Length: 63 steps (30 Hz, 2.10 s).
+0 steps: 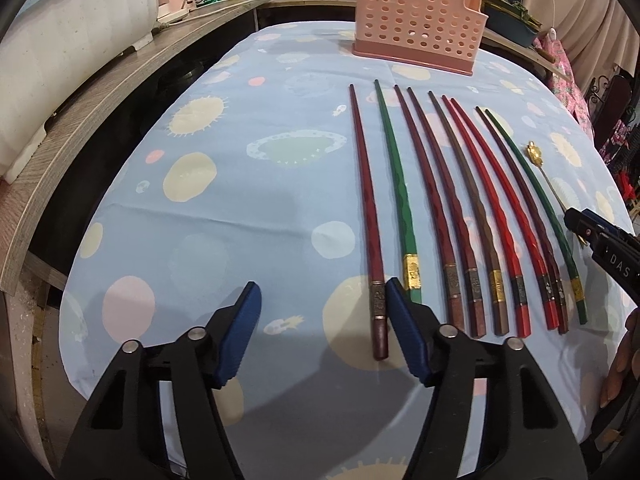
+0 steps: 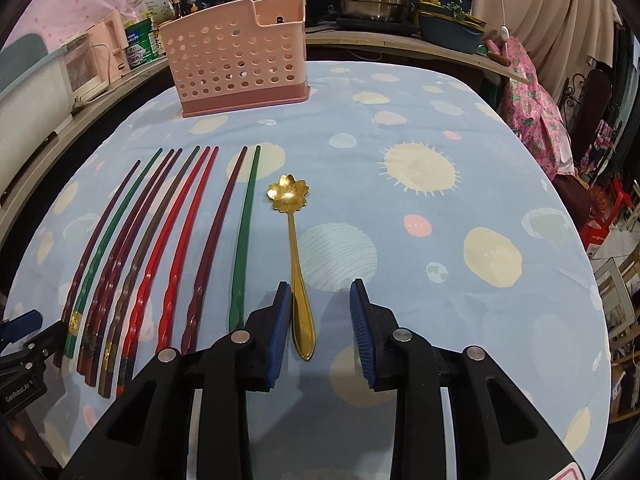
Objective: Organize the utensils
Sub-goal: 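Close left gripper on a dark red chopstick while right gripper grasps the gold spoon, then lift and carry the chopstick and spoon with both grippers to the pink basket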
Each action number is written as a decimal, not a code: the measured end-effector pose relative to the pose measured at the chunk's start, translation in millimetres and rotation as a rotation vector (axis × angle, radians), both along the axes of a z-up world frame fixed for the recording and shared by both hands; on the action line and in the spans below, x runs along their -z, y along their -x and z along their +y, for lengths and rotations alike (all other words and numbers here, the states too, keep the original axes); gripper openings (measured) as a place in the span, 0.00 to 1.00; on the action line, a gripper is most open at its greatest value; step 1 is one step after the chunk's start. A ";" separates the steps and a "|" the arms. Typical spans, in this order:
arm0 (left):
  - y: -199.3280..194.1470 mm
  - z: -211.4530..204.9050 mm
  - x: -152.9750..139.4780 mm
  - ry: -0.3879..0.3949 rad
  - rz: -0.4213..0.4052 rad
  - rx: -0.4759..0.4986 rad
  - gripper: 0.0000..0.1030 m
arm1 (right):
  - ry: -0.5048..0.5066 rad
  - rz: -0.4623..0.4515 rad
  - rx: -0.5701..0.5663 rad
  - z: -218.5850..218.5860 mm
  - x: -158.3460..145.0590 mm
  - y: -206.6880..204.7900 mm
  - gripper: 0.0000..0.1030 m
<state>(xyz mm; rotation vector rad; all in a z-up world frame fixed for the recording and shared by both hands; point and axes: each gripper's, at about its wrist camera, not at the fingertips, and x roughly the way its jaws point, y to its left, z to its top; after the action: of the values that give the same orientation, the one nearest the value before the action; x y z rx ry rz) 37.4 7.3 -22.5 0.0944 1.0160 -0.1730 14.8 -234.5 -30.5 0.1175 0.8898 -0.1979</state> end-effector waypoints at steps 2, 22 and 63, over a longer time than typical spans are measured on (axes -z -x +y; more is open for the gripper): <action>1.4 -1.3 -0.5 0.004 -0.001 0.010 0.51 | 0.000 -0.001 -0.005 0.1 -0.1 3.4 0.24; -1.8 -0.5 -13.2 0.095 0.022 0.042 0.07 | -0.062 -0.020 -0.023 -7.0 -11.8 13.3 0.10; -128.4 -13.0 -243.8 0.253 -0.463 0.007 0.07 | -0.058 -0.350 0.001 -51.0 -171.2 -87.9 0.02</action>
<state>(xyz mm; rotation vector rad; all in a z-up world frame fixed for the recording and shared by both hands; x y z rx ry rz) 165.7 -5.7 221.3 -0.0901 0.5264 -0.2701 102.7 -285.5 140.7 0.2004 0.5465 -0.1469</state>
